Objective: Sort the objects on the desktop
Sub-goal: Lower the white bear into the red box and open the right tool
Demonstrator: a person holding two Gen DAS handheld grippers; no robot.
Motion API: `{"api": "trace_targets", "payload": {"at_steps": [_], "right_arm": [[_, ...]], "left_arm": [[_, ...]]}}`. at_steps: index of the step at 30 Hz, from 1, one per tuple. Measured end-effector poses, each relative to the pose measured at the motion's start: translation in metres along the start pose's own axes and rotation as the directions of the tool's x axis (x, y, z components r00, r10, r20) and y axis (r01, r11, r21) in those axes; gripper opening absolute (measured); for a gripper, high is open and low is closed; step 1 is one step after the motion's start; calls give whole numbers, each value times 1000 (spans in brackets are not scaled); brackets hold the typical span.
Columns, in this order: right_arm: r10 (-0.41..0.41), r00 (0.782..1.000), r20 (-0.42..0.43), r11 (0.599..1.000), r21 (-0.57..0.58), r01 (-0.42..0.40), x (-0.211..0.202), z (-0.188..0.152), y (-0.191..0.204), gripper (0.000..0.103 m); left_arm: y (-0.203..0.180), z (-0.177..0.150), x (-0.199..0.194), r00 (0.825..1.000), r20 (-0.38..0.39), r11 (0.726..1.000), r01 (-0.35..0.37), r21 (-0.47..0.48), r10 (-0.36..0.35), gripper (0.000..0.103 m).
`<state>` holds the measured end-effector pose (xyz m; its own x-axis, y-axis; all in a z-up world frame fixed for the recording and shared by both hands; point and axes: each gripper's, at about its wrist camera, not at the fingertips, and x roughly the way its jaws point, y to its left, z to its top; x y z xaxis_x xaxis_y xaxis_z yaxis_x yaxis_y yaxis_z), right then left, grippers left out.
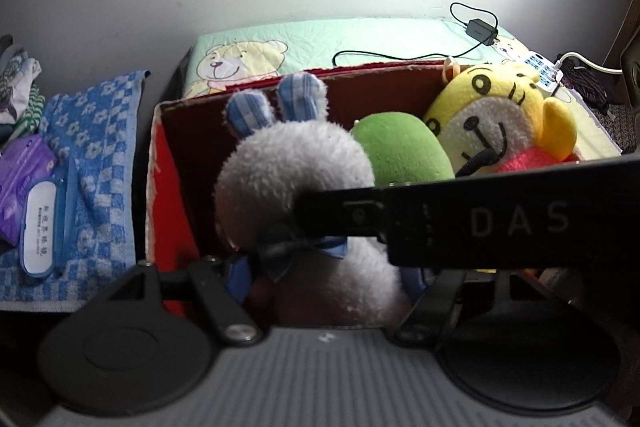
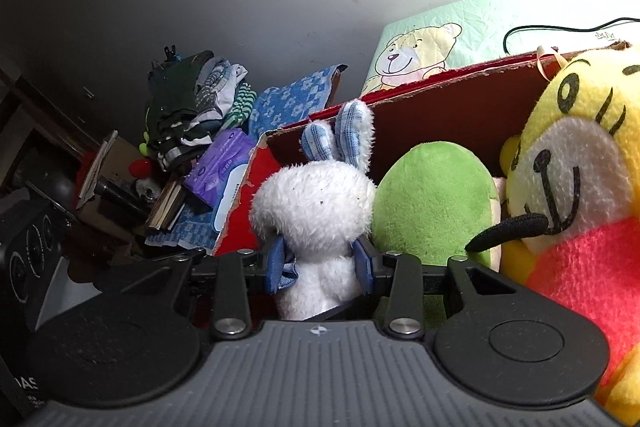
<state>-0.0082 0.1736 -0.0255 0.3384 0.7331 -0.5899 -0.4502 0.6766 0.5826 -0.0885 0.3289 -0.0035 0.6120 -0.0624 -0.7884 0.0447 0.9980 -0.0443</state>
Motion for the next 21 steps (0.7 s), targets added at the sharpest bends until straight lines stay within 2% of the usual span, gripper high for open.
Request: {"api": "trace_targets", "payload": {"at_steps": [4,9,12,21], "right_arm": [[-55,998,-21,998,-20,54,1,0,2,39],[-80,996,-46,997,-11,80,-1,-2,-2,38],[-93,993,-68,996,-4,93,5,-2,-3,38],[-66,995,-71,998,1,66,0,-5,1,44]], "left_arm": [[-1,2,4,1000,-16,1000,20,-1,-20,73],[1,2,9,997,-35,997,66,-31,-67,73],[-3,1,16,997,-52,998,58,-26,-59,73],[2,0,12,996,-59,997,67,-40,-70,75]]}}
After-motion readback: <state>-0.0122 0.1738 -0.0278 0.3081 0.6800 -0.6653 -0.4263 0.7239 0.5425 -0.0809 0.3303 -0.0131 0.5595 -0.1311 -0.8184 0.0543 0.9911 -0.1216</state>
